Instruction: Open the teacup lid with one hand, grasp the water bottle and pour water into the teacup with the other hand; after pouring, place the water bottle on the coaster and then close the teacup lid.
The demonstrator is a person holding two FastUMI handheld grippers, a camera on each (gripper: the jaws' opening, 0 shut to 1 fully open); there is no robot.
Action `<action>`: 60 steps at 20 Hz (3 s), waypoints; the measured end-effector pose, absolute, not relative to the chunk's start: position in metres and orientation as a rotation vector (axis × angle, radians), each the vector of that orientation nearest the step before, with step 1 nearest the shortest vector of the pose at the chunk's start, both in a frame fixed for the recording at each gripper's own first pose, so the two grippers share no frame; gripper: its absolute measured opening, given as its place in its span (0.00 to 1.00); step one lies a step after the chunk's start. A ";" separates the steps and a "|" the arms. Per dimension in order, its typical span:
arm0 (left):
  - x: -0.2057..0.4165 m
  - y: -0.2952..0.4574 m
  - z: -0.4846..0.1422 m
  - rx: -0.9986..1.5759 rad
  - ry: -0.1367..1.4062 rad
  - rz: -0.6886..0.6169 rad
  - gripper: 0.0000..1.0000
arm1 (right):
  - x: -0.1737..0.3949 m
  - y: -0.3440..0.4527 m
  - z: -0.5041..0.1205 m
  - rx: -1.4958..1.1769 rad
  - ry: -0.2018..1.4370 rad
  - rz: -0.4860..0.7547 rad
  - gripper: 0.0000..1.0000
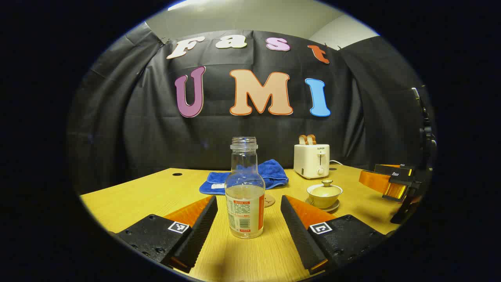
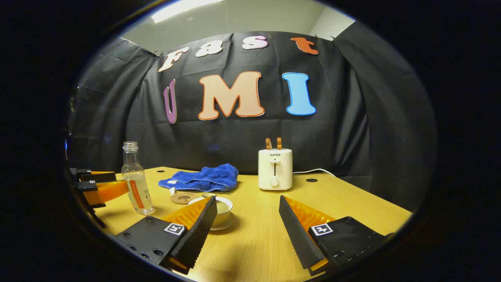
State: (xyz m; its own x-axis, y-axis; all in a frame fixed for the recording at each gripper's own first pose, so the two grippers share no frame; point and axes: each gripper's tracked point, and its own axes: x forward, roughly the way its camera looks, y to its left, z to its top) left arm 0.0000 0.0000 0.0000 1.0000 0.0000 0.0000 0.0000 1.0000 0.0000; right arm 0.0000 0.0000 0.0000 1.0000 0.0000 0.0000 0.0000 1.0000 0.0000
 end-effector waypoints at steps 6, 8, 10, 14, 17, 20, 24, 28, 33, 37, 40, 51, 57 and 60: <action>0.001 0.000 0.000 -0.001 0.001 0.000 0.95 | 0.000 0.003 0.001 0.000 0.000 0.005 1.00; 0.001 0.000 -0.002 -0.001 0.000 0.000 0.95 | 0.000 0.002 0.000 0.000 0.000 0.005 1.00; 0.000 0.000 -0.001 0.000 0.000 0.000 0.95 | 0.000 0.002 0.000 0.000 0.000 0.005 1.00; 0.000 0.000 -0.002 -0.001 -0.001 0.000 0.95 | 0.000 0.002 0.000 0.000 0.000 0.005 1.00; 0.000 0.000 -0.002 -0.001 -0.001 0.000 0.95 | 0.000 0.004 -0.001 0.001 0.000 0.015 1.00; 0.001 -0.001 -0.002 -0.001 -0.001 0.000 0.95 | 0.000 0.007 0.000 0.001 0.001 0.028 0.99; 0.000 -0.001 -0.002 -0.001 -0.001 0.000 0.95 | 0.000 0.021 -0.001 0.003 0.003 0.095 1.00; 0.001 -0.001 -0.002 -0.002 -0.001 0.000 0.95 | 0.004 0.045 -0.003 0.006 0.013 0.206 0.95; 0.001 -0.002 -0.003 -0.002 -0.001 0.000 0.95 | 0.019 0.063 -0.006 0.010 0.025 0.282 0.95; 0.000 -0.005 -0.003 -0.003 -0.002 -0.019 0.95 | 0.037 0.069 -0.010 0.006 0.047 0.281 0.99; 0.000 -0.005 -0.002 -0.003 -0.003 -0.019 0.95 | 0.049 0.079 -0.017 -0.001 0.081 0.299 1.00; -0.001 -0.005 -0.002 -0.004 -0.002 -0.020 0.95 | 0.082 0.096 -0.034 -0.018 0.176 0.320 0.53; 0.000 -0.005 -0.003 -0.004 -0.001 -0.019 0.95 | 0.082 0.098 -0.035 -0.027 0.178 0.319 0.33; 0.001 -0.006 -0.003 -0.003 0.003 -0.018 0.95 | 0.083 0.097 -0.035 -0.036 0.173 0.307 0.33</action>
State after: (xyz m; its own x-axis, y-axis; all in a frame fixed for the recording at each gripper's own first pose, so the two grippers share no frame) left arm 0.0006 -0.0055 -0.0028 0.9998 -0.0179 -0.0034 0.0179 0.9998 -0.0030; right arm 0.0833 0.0966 -0.0347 0.9385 0.2978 -0.1748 -0.3039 0.9526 -0.0091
